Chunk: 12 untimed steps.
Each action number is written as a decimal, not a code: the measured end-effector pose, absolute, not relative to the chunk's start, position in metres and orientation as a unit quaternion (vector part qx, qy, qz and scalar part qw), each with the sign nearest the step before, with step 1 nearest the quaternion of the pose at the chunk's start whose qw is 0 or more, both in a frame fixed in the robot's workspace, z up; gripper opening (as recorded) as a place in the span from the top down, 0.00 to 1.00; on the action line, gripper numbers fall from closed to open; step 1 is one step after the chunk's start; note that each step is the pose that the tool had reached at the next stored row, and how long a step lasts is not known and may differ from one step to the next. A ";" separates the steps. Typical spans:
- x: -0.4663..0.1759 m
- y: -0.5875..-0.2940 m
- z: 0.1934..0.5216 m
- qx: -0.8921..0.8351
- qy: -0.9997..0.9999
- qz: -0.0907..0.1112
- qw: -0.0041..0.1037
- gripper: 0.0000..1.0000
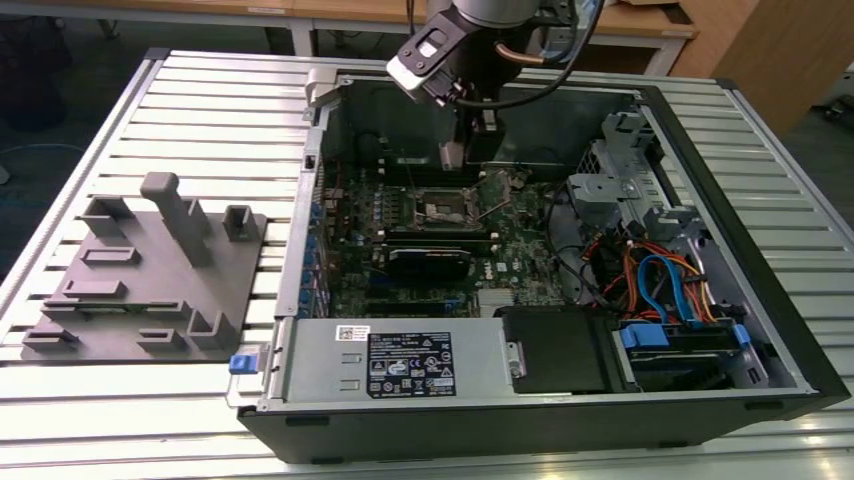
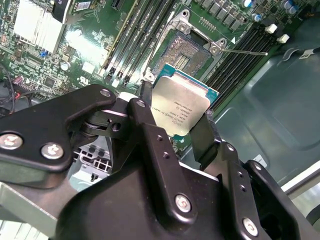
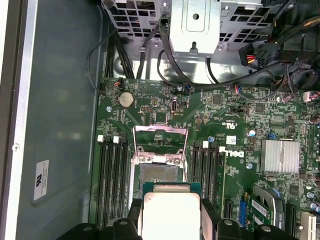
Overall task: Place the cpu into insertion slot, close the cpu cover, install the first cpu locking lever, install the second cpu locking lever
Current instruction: 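Place the cpu into insertion slot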
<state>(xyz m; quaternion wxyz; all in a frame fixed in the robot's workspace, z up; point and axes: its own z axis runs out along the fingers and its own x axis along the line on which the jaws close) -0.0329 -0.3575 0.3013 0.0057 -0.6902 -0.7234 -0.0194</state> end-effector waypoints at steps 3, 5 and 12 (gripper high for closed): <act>-0.033 -0.357 0.301 -0.690 -0.723 -0.020 0.006 0.46; -0.033 -0.356 0.300 -0.690 -0.723 -0.020 0.006 0.46; -0.033 -0.354 0.299 -0.691 -0.723 -0.020 0.006 0.46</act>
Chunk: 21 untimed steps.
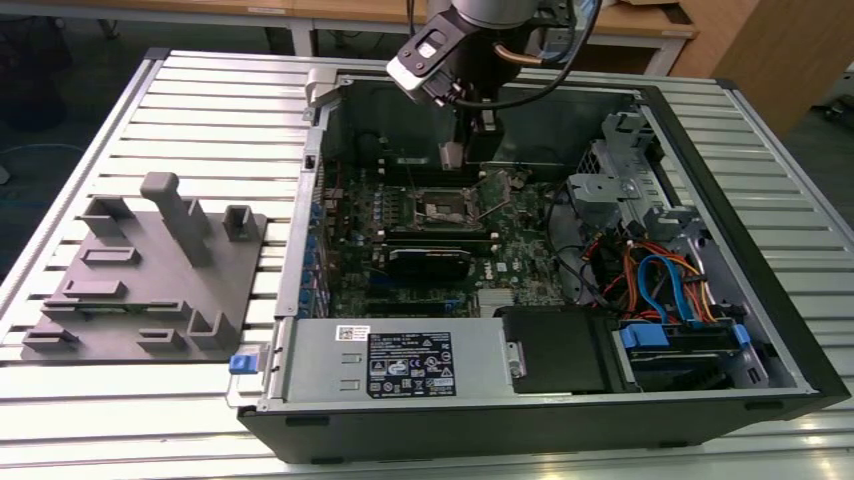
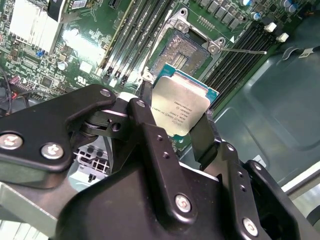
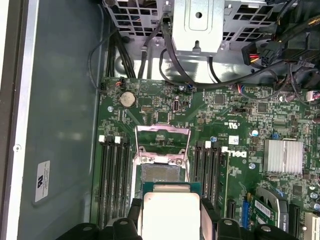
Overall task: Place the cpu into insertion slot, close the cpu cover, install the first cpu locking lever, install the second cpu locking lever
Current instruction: 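Place the cpu into insertion slot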
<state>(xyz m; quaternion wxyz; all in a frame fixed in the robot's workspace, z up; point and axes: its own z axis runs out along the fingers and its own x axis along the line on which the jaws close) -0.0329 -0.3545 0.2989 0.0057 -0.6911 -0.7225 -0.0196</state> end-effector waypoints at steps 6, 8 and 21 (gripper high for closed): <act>-0.033 -0.353 0.298 -0.692 -0.721 -0.020 0.006 0.46; -0.033 -0.353 0.298 -0.693 -0.721 -0.020 0.006 0.46; -0.033 -0.353 0.297 -0.696 -0.718 -0.020 0.006 0.46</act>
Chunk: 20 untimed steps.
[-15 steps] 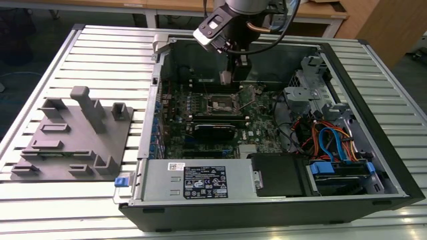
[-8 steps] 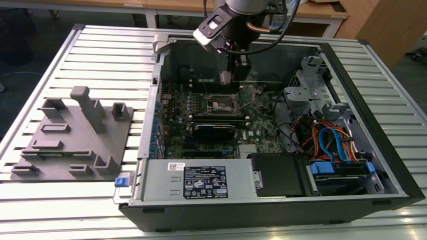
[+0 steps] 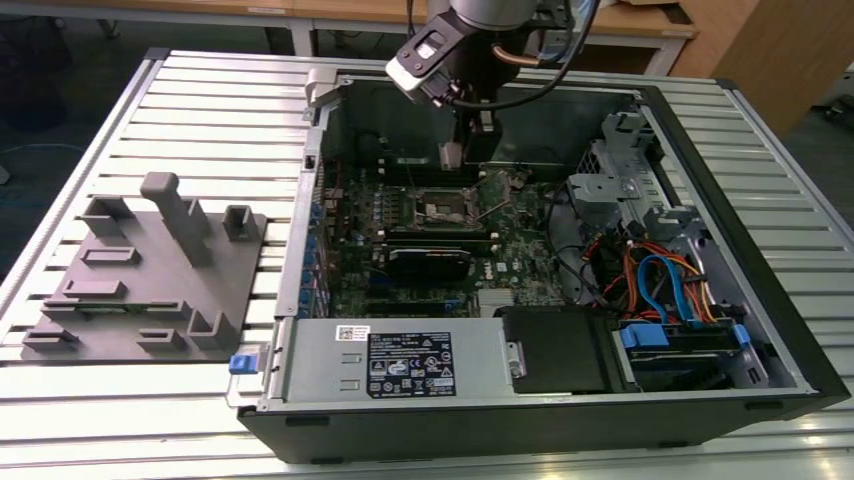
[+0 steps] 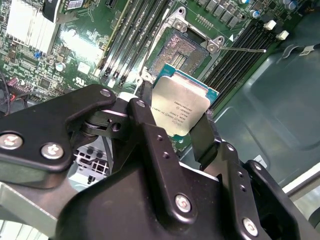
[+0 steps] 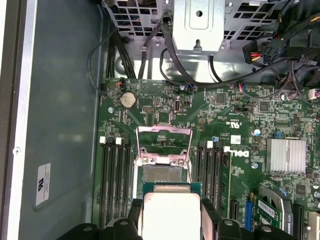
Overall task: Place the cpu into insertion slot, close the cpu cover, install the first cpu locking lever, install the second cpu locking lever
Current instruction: 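Place the cpu into insertion slot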
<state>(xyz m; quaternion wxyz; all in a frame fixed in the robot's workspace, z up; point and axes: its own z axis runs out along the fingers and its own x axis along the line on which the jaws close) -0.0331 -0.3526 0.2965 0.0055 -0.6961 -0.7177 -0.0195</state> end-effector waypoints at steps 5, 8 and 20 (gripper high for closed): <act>-0.033 -0.353 0.296 -0.698 -0.716 -0.020 0.005 0.46; -0.033 -0.353 0.295 -0.699 -0.715 -0.020 0.005 0.46; -0.034 -0.353 0.293 -0.701 -0.713 -0.020 0.005 0.46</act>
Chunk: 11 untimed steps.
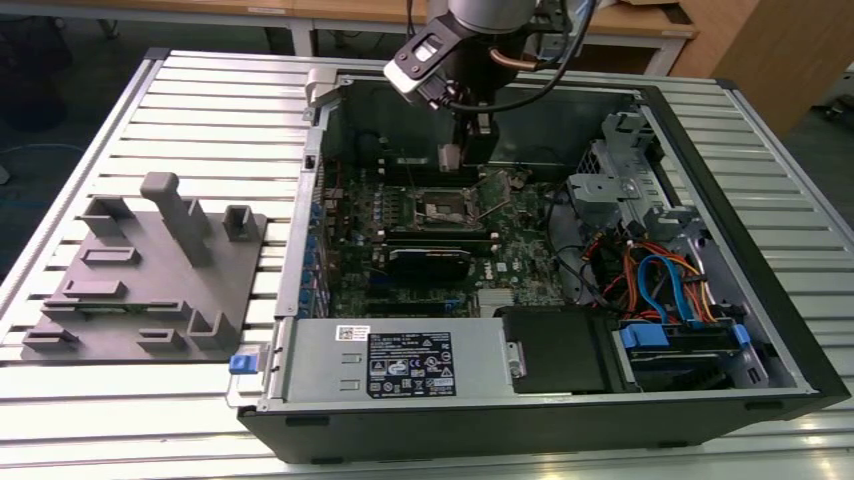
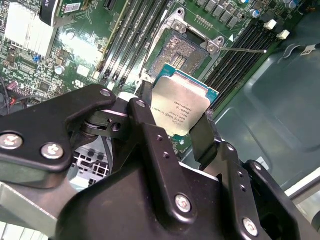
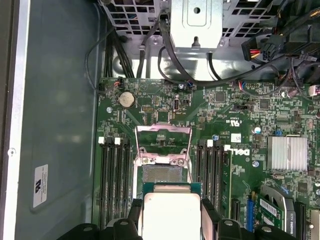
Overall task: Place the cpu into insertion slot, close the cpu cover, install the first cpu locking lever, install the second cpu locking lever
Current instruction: 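Place the cpu into insertion slot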
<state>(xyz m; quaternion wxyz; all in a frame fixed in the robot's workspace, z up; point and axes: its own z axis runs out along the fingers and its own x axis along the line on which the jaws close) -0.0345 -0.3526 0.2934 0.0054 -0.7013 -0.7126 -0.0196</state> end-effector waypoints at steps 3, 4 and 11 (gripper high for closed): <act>-0.035 -0.353 0.293 -0.702 -0.712 -0.020 0.005 0.46; -0.035 -0.353 0.293 -0.702 -0.712 -0.020 0.005 0.46; -0.035 -0.353 0.291 -0.703 -0.711 -0.020 0.005 0.46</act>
